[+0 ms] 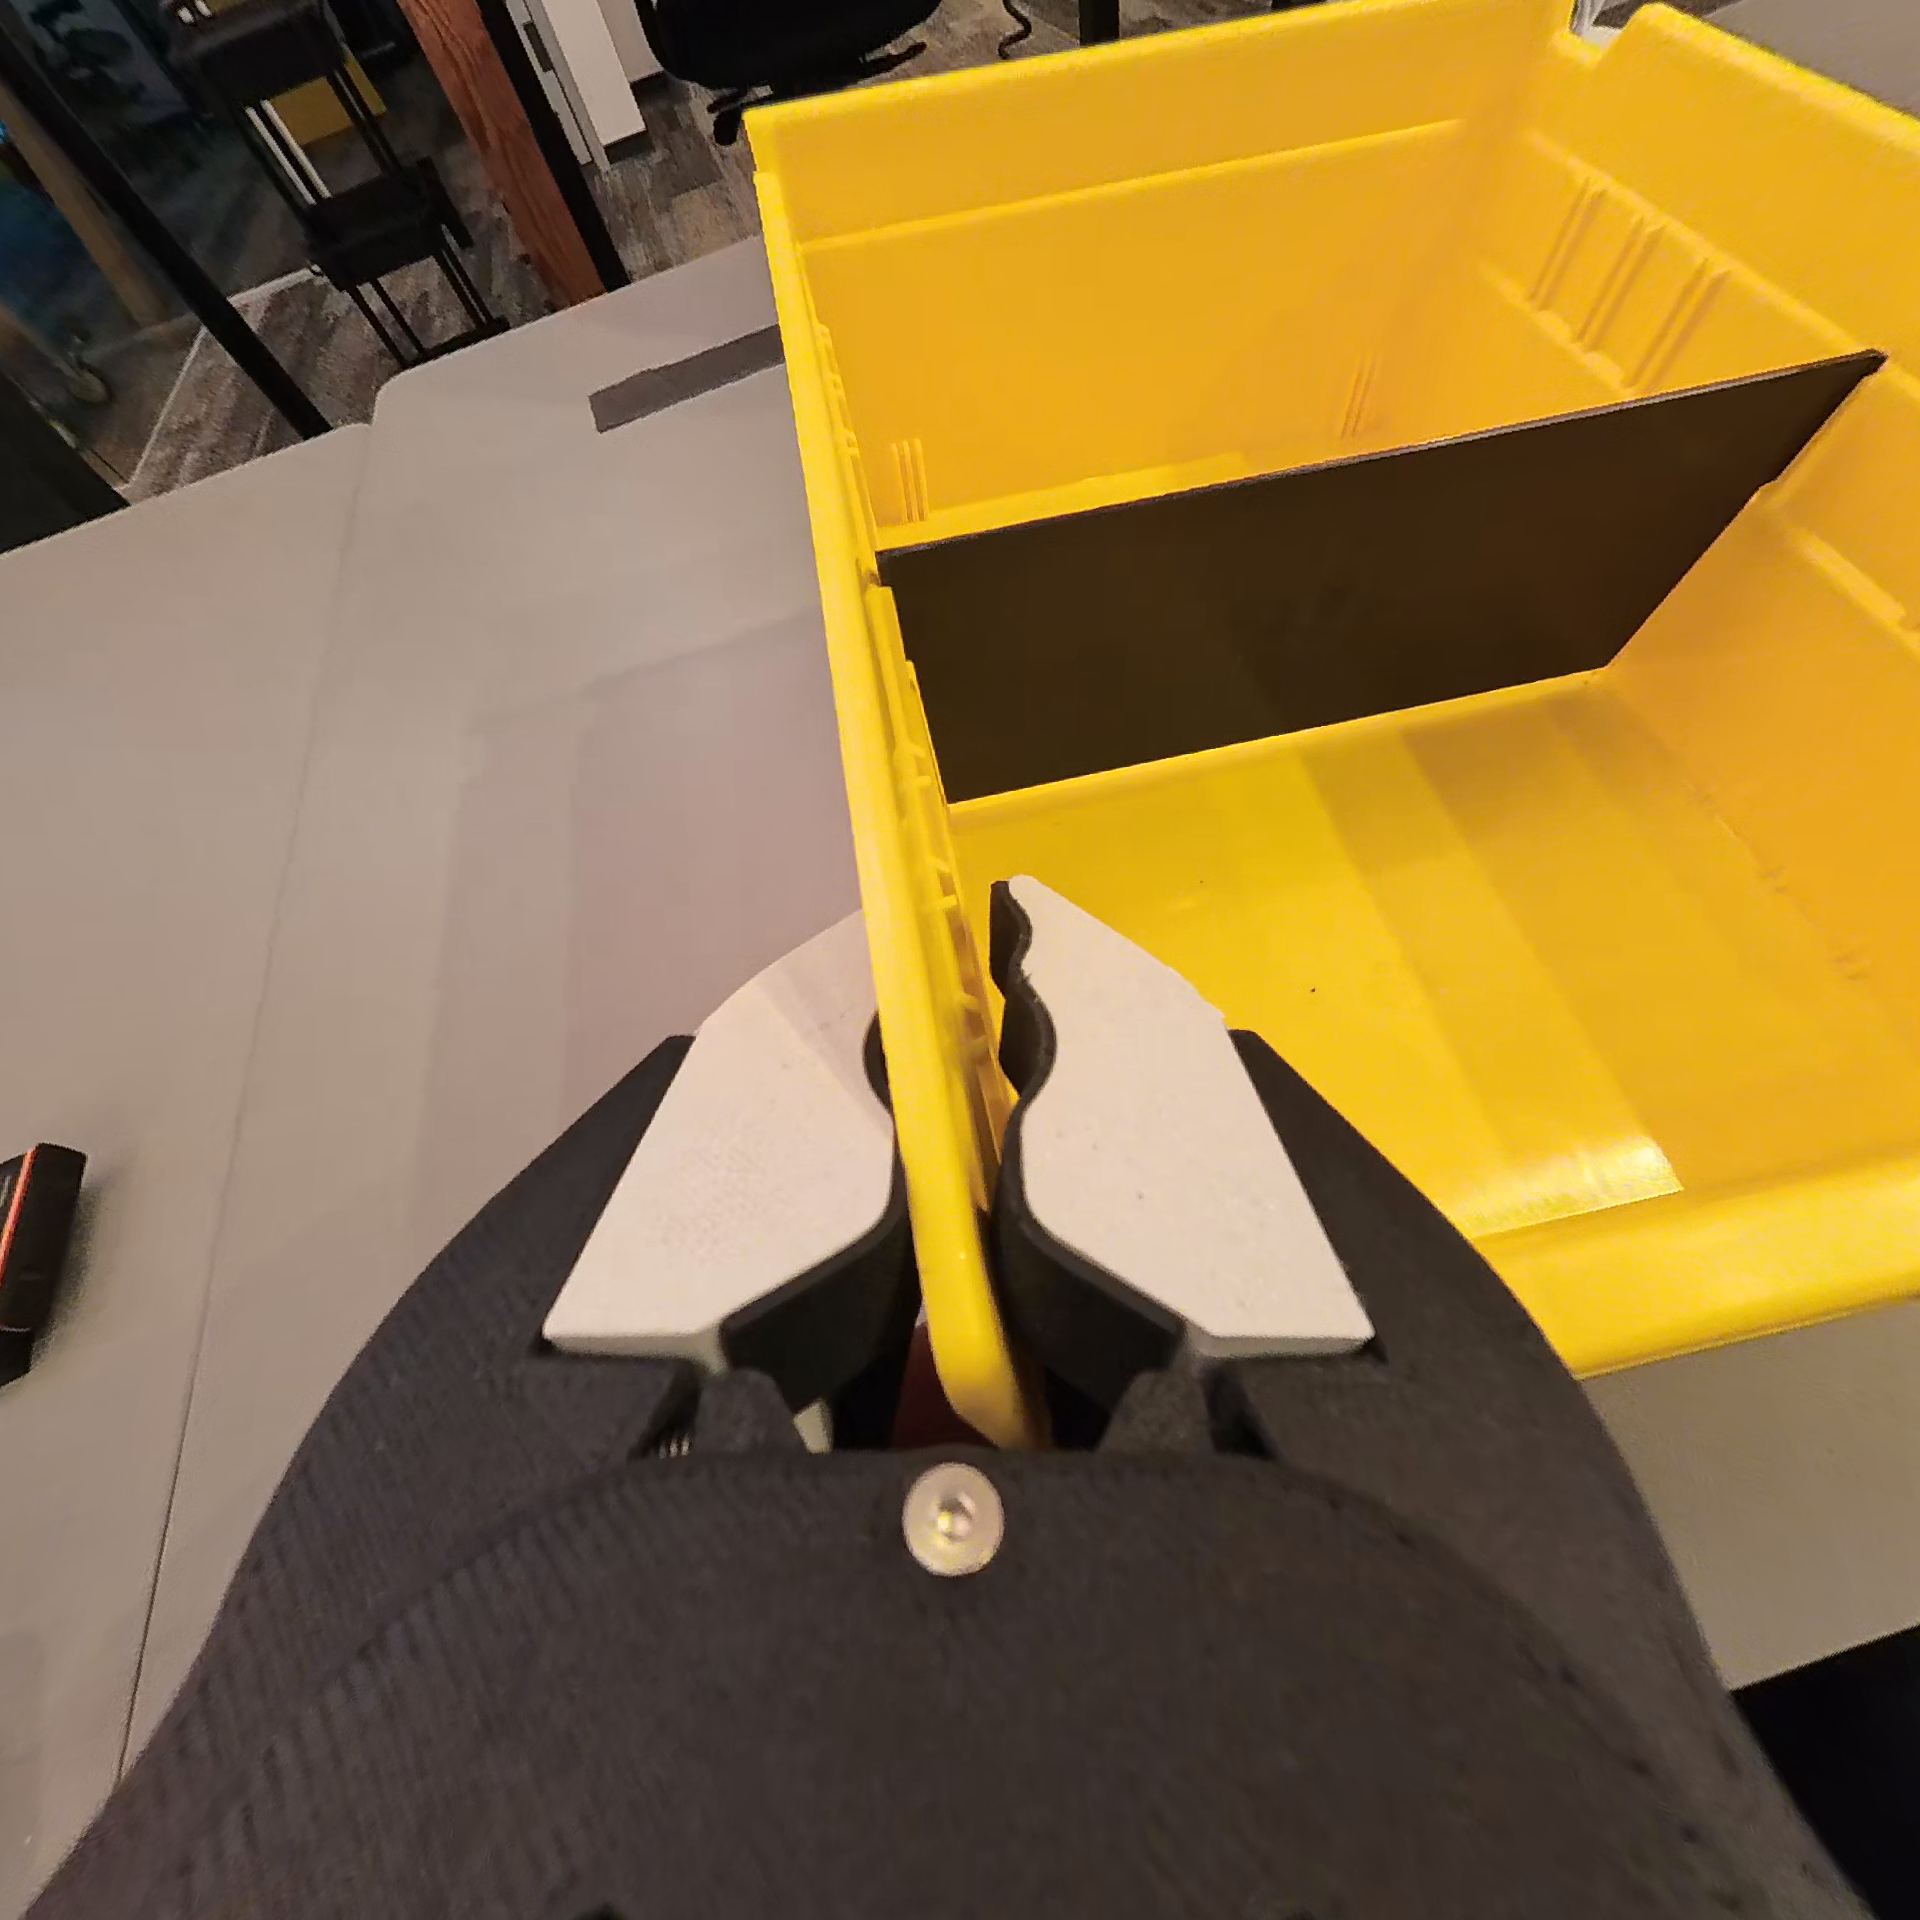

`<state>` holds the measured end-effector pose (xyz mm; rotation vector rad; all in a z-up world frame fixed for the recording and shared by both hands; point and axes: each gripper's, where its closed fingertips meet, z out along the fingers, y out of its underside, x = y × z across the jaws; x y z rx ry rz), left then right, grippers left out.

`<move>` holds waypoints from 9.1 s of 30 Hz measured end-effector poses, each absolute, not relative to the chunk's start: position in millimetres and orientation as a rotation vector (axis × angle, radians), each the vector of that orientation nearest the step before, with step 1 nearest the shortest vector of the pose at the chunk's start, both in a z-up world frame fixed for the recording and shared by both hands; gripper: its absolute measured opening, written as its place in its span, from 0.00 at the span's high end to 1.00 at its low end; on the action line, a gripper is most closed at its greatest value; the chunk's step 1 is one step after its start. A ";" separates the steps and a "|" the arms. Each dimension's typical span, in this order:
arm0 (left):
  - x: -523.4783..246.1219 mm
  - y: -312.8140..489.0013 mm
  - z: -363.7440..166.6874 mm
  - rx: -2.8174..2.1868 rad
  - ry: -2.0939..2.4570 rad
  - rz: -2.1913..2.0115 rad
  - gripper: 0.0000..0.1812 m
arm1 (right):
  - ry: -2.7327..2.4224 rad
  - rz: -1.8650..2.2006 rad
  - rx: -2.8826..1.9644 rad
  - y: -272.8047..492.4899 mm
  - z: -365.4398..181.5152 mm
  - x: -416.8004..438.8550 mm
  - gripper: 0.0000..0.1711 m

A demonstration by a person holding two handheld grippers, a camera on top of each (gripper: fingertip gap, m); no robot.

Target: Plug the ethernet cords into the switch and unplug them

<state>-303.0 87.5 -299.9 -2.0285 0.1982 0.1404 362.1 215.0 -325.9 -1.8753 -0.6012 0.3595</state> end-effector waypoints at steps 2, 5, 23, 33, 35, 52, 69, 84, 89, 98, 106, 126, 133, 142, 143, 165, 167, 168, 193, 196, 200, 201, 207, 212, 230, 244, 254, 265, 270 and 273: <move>-303.1 87.4 -299.4 -2.027 0.197 0.142 0.95 | -0.605 0.360 -1.874 214.0 -325.7 359.5 0.69; -303.0 87.5 -298.5 -2.025 0.199 0.143 0.95 | -0.607 0.360 -1.873 212.6 -325.6 355.6 0.70; -299.6 88.1 -286.0 -1.980 0.191 0.133 0.95 | -0.683 0.384 -1.879 205.0 -325.6 324.9 0.71; -299.9 87.5 -280.4 -1.960 0.192 0.143 0.95 | -0.749 0.401 -1.888 201.8 -326.3 299.5 0.72; -300.0 87.3 -279.7 -1.957 0.191 0.145 0.95 | -0.764 0.407 -1.890 200.6 -326.5 294.0 0.72; -302.0 86.5 -273.4 -1.935 0.177 0.156 0.95 | -0.884 0.440 -1.891 189.4 -327.7 236.8 0.72; -305.2 85.3 -258.9 -1.892 0.129 0.152 0.95 | -1.002 0.483 -1.884 182.7 -328.6 187.5 0.72; -310.5 83.1 -242.5 -1.833 0.080 0.137 0.95 | -1.148 0.499 -1.886 178.9 -329.3 147.1 0.72; -318.7 77.9 -228.5 -1.784 0.027 0.132 0.95 | -1.207 0.499 -1.882 177.0 -329.5 128.3 0.72; -321.4 73.0 -213.8 -1.745 0.010 0.139 0.95 | -1.314 0.478 -1.874 169.1 -330.7 77.9 0.72; -320.2 64.3 -186.4 -1.706 -0.013 0.142 0.95 | -1.384 0.471 -1.857 159.7 -331.4 21.8 0.72; -318.1 58.0 -178.5 -1.728 -0.010 0.136 0.95 | -1.556 0.621 -1.876 112.2 -324.7 -33.4 0.67; -302.0 63.5 -175.6 -1.727 0.019 0.129 0.95 | -1.636 0.646 -1.893 98.2 -327.5 -1.8 0.69; -283.8 67.7 -167.1 -1.715 0.045 0.108 0.95 | -1.735 0.726 -1.914 81.8 -330.9 25.3 0.67; -282.2 68.0 -165.3 -1.712 0.045 0.103 0.95 | -1.770 0.738 -1.910 76.8 -330.8 32.4 0.67; -62.7 158.8 -154.3 -1.703 0.365 -0.120 0.94 | -1.080 0.929 -1.477 61.5 -166.4 134.3 0.40; -34.0 169.8 -158.0 -1.706 0.414 -0.131 0.94 | -1.019 0.910 -1.460 62.3 -160.6 140.8 0.39; -19.7 174.7 -160.6 -1.711 0.436 -0.143 0.94 | -0.988 0.890 -1.462 65.2 -159.8 144.9 0.38; 177.8 223.6 -287.0 -2.006 0.541 -0.347 0.93 | -0.460 0.661 -1.742 132.8 -243.2 299.9 0.33; 184.1 222.3 -296.3 -2.023 0.540 -0.355 0.93 | -0.473 0.621 -1.771 135.3 -253.7 306.3 0.34; 187.5 221.8 -303.8 -2.036 0.537 -0.346 0.92 | -0.486 0.601 -1.799 139.6 -263.1 310.2 0.34; 187.8 221.4 -304.8 -2.031 0.535 -0.341 0.91 | -0.487 0.600 -1.808 141.0 -265.3 310.9 0.34; 190.2 220.0 -307.7 -2.010 0.517 -0.316 0.89 | -0.502 0.567 -1.832 150.9 -274.6 315.7 0.36; 198.7 216.4 -311.2 -2.032 0.508 -0.399 0.79 | -0.524 0.542 -1.864 156.6 -282.0 319.6 0.36; 228.8 184.0 -311.0 -2.030 0.596 -0.670 0.51 | -0.581 0.315 -1.903 185.5 -307.6 349.2 0.53; 221.0 166.4 -304.5 -2.030 0.602 -0.824 0.52 | -0.668 0.336 -1.930 201.2 -305.7 356.3 0.67; 224.3 158.2 -303.4 -2.028 0.634 -0.791 0.48 | -0.684 0.277 -1.944 212.8 -304.2 366.3 0.79; 171.3 175.9 -218.8 -1.798 0.743 -0.412 0.44 | -0.643 0.036 -1.845 216.3 -270.1 379.2 0.63; 66.9 209.9 -166.0 -1.694 0.769 -0.020 0.45 | -0.680 -0.040 -1.732 206.0 -238.0 363.6 0.64; -16.5 228.1 -155.6 -1.724 0.765 0.220 0.43 | -0.668 -0.144 -1.642 200.0 -214.7 358.8 0.64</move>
